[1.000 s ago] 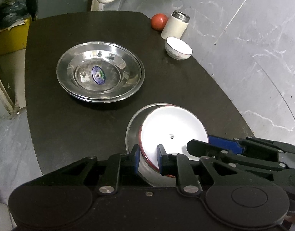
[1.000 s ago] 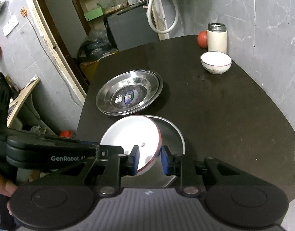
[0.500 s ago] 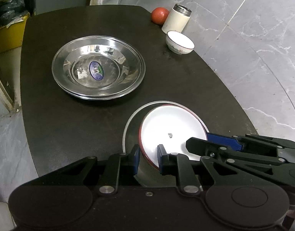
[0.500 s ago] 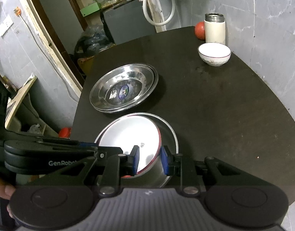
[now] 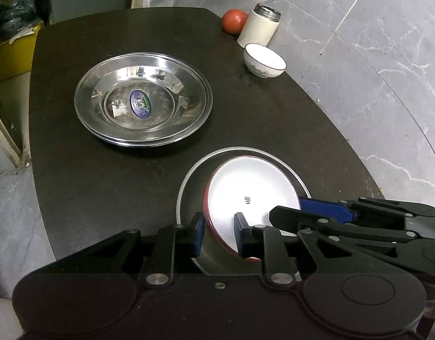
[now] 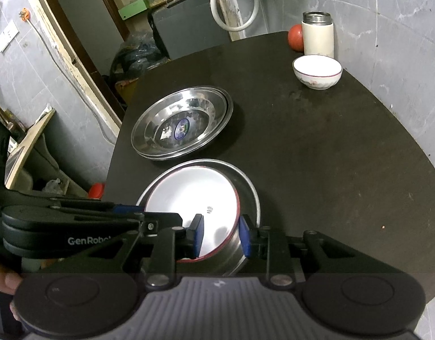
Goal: Organize plates and bowls
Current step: 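Lower the white bowl into the steel bowl and open both grippers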
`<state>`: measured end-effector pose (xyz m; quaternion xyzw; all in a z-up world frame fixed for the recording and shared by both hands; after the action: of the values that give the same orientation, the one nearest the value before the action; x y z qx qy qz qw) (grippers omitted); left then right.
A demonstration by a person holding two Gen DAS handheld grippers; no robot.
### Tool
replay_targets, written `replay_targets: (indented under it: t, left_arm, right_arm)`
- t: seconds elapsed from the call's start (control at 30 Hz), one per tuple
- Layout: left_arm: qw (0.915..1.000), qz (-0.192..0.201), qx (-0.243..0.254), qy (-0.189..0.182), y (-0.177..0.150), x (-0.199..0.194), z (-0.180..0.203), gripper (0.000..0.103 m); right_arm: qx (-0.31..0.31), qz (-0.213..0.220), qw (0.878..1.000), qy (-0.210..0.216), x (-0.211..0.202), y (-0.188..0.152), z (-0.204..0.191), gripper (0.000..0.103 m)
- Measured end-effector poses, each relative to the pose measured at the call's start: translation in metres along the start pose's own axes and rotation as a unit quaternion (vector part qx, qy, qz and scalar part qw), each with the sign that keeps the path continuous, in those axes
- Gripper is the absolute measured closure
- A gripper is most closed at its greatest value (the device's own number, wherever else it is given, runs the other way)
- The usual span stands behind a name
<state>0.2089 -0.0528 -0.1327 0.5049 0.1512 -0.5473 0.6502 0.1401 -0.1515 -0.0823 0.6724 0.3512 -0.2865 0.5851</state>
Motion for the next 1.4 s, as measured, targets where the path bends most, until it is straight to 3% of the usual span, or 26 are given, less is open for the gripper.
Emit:
replay_targets:
  t: [1.03, 1.4]
  left_arm:
    - [1.0000, 0.006, -0.004, -0.003, -0.004, -0.006, 0.001, 0.072]
    - [0.9989, 0.046, 0.003, 0.000, 0.000, -0.025, 0.003, 0.052]
  right_arm:
    - [0.011, 0.012, 1.000, 0.003, -0.010, -0.005, 0.002, 0.072]
    - [0.029, 0.042, 0.999, -0.006, -0.025, -0.003, 0.012, 0.068]
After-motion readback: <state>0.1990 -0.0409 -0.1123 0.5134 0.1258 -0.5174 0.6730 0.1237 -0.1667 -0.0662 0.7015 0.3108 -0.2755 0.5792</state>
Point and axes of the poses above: each gripper's, at about its wrist camera, not at the fingertips, and x roughly the way its jaws point, z to its right, y to its top, the point moved 9 cm from there along x, roughly the way its jaws point, and after that the axes turned 10 degrees about -y, right-handed, at the moved point
